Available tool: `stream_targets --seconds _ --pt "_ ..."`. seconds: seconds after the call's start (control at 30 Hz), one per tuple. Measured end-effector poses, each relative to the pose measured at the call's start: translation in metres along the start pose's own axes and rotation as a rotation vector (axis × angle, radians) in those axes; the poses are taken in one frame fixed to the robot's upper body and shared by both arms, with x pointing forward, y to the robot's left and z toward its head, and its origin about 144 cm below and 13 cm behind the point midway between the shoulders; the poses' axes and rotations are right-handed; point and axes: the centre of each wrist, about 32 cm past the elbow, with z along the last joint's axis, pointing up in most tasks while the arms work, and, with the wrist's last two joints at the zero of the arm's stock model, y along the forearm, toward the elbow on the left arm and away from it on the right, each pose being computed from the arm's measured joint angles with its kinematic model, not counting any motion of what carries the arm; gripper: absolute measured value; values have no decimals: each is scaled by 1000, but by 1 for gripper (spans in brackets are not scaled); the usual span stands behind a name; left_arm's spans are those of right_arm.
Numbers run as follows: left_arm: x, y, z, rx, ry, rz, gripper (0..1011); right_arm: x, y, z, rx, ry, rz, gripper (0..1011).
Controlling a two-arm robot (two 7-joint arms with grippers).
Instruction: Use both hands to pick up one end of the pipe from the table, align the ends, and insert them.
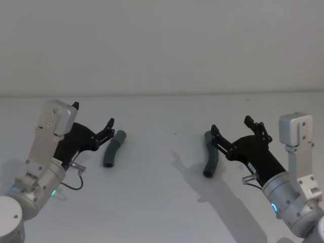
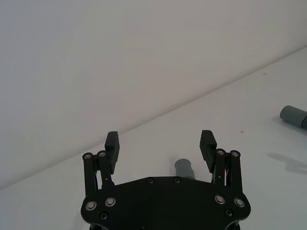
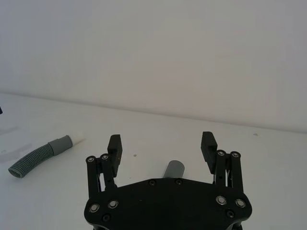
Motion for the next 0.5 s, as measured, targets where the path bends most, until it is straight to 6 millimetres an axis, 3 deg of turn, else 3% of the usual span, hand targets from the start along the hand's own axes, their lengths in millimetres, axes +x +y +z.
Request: stream_targets --seconds 0.5 --pt "0 0 0 0 0 0 1001 0 0 0 0 0 0 1001"
